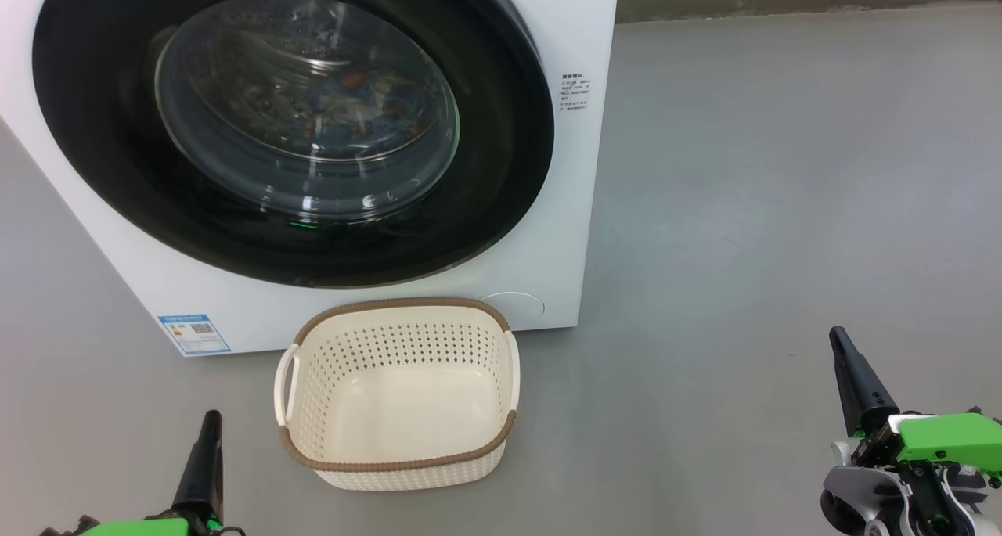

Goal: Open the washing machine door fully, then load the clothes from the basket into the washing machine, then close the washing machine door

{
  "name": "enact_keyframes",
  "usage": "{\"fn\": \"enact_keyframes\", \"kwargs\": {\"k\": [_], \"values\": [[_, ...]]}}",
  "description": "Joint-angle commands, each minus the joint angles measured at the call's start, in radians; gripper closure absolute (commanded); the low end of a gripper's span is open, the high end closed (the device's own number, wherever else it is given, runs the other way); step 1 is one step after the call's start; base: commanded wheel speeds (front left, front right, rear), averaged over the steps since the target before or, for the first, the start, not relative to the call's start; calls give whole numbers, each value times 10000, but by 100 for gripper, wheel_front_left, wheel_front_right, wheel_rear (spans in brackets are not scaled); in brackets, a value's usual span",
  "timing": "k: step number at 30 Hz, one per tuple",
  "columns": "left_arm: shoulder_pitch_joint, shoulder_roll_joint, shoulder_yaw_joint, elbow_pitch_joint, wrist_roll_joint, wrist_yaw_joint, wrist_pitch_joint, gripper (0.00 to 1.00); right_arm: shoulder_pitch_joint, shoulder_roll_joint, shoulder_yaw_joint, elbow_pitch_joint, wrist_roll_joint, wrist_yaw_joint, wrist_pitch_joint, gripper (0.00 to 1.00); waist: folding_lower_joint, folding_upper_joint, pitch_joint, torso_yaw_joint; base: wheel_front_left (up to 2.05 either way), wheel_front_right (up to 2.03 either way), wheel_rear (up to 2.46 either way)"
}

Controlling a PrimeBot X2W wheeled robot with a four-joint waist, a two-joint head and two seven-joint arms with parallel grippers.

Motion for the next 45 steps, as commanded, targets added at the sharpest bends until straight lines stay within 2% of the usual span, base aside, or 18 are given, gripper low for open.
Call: {"fn": "enact_keyframes", "kwargs": {"k": [1, 45], "values": [[-470, 86, 333, -179, -66, -68, 73, 100, -40, -91, 180, -309, 22, 4, 47, 100, 0, 0, 0, 0, 0, 0, 0], [-466, 85, 333, -193, -66, -69, 73, 100, -40, -89, 177, -310, 19, 4, 49, 100, 0, 0, 1, 0, 0, 0, 0]]}}
